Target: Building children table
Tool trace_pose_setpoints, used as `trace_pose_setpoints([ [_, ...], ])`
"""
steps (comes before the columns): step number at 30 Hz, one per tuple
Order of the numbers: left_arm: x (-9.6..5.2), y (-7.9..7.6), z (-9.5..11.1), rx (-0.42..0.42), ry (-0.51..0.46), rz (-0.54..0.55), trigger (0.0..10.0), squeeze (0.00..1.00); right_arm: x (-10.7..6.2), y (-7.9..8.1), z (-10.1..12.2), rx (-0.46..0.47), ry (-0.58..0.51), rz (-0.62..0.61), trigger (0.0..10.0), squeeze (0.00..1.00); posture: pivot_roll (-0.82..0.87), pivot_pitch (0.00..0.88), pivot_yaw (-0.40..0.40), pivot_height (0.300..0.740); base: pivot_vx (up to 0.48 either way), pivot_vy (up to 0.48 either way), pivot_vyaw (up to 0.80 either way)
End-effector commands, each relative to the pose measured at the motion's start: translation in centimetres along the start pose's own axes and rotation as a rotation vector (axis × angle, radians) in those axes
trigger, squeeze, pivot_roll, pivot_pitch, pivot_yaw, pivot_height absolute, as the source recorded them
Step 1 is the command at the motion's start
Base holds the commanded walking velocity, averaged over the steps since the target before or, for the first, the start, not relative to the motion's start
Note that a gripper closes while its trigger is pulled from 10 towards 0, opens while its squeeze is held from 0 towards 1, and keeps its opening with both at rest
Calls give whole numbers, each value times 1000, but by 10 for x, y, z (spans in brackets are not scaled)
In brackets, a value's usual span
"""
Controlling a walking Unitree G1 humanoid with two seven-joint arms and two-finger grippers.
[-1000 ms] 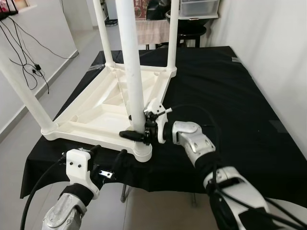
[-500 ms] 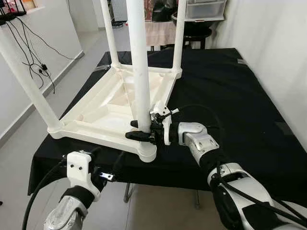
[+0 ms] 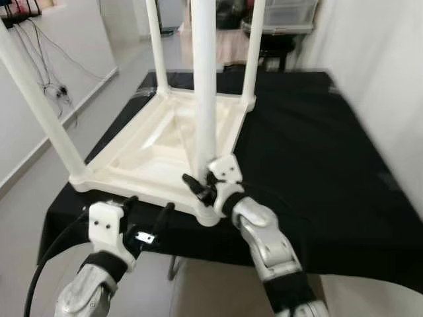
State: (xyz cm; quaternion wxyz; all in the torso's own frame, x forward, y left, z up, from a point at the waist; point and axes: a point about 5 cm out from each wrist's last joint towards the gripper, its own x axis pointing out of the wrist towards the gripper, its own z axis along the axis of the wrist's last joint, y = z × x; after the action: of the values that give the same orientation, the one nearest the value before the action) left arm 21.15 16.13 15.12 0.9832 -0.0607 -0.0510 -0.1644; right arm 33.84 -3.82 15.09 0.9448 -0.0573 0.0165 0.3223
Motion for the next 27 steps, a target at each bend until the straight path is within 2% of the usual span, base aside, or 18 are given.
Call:
trace_pose_setpoints([
  [1,-1,1,-5,-8,26,4,10000,0,3,5,-17,22,82,-9,0,0,64,72,-1,740,0,0,0],
  [2,0,0,-5,-8,24,3,10000,0,6,8,-17,15,89,7,1373,0,66,72,-8,740,0,0,0],
  [3,0,0,-5,-5,18,14,10000,0,5,11,-15,16,108,12,10000,0,67,64,-12,740,0,0,0],
  [4,0,0,-5,-4,14,22,10000,0,4,14,-14,15,121,11,10000,0,67,64,-12,740,0,0,0],
  [5,1,-1,-5,-3,10,31,10000,0,5,12,-10,29,119,22,10000,1000,71,59,-18,740,0,0,0],
  [6,1,-1,-5,-3,10,31,10000,0,5,12,-10,29,119,22,10000,1000,71,59,-18,740,0,0,0],
  [7,2,-2,-6,-7,8,34,10000,0,8,0,-3,23,100,44,10000,1000,67,51,-22,740,0,0,0],
  [9,3,-3,-6,-9,7,33,10000,0,9,-5,0,23,93,41,10000,1000,67,51,-22,740,0,0,0],
  [10,4,-3,-6,-11,7,29,10000,0,11,-13,7,38,61,92,10000,1000,66,47,-24,740,0,0,0],
  [11,4,-3,-6,-11,7,29,10000,0,11,-13,7,38,61,92,10000,1000,66,47,-24,740,0,0,0],
  [12,5,-4,-7,-14,7,23,10000,0,13,-26,24,39,-15,268,10000,1000,62,43,-28,740,0,0,0],
  [13,5,-4,-7,-14,7,21,10000,0,12,-29,28,31,-37,316,10000,929,61,42,-30,740,0,0,0],
  [14,6,-5,-7,-15,7,20,10000,0,11,-33,32,29,-46,353,10000,929,61,42,-30,740,0,0,0],
  [19,6,-5,-7,-17,6,20,10000,0,12,-38,35,32,-53,384,10000,929,59,42,-32,740,0,0,0],
  [20,7,-8,-8,-19,1,21,10000,0,5,-42,32,9,-23,524,10000,0,64,31,-47,740,0,0,0],
  [22,7,-9,-9,-21,-1,23,10000,0,0,-47,29,-6,24,633,10000,0,72,23,-48,740,0,0,0],
  [26,7,-9,-10,-22,-1,24,10000,0,1,-53,29,-23,54,651,10000,0,75,14,-43,740,0,0,0],
  [27,7,-9,-10,-22,1,23,10000,0,1,-55,31,-7,47,658,1490,0,75,14,-43,740,0,0,0],
])
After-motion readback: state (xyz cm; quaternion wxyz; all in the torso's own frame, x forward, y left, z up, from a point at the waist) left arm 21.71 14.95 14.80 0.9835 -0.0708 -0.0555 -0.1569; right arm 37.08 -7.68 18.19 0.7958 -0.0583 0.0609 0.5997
